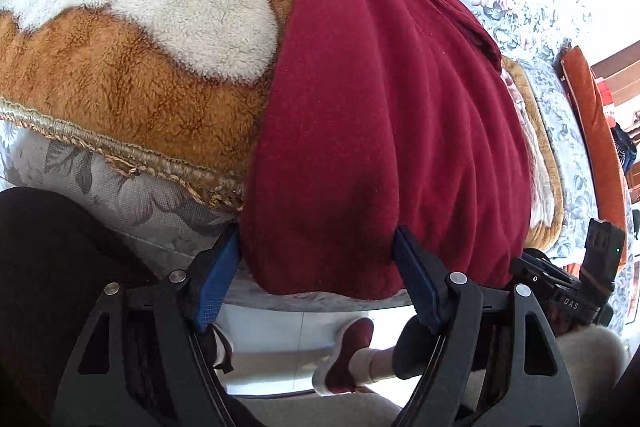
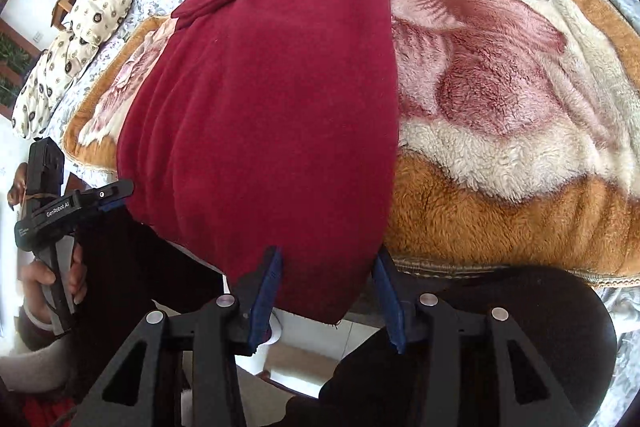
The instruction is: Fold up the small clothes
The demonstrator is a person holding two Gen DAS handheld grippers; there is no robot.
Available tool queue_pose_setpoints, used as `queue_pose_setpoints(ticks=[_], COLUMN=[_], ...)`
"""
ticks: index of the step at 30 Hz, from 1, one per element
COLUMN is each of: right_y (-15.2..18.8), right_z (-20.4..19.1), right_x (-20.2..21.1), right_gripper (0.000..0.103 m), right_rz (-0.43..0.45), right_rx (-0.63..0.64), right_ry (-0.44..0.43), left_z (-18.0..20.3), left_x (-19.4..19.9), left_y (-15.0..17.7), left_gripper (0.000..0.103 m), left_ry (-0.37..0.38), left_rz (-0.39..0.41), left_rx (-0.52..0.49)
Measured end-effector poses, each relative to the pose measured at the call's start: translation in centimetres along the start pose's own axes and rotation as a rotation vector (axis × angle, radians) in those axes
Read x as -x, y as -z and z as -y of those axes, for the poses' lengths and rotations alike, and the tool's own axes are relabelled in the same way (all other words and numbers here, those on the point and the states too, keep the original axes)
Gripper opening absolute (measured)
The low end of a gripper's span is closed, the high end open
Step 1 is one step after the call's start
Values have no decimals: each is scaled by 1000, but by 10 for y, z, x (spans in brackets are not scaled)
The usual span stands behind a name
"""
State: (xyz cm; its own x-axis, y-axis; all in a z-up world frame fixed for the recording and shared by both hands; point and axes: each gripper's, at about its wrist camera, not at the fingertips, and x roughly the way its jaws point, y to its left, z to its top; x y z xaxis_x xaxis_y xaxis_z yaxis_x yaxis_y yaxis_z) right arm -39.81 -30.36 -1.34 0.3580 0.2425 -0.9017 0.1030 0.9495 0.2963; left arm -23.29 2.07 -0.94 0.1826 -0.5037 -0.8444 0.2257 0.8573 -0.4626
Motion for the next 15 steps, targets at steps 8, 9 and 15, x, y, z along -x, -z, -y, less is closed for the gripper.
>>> queue_pose_setpoints(ticks=[8,9,15], right_y=[-3,-3,-2], right_z=[-4,-3,-8], right_x=[-5,-5,-7], right_gripper=[47,48,48], right_rz=[-2,-3,12], right_rx=[-5,-2,-3], right_ry=[-9,-7,12], left_z=[14,15,15], left_x=[-8,-9,-11], left_y=[3,4,5], left_gripper=[82,82,82], left_ry=[-63,-69,-75], left_rz=[11,11,17], left_rx=[-65,-70,-69])
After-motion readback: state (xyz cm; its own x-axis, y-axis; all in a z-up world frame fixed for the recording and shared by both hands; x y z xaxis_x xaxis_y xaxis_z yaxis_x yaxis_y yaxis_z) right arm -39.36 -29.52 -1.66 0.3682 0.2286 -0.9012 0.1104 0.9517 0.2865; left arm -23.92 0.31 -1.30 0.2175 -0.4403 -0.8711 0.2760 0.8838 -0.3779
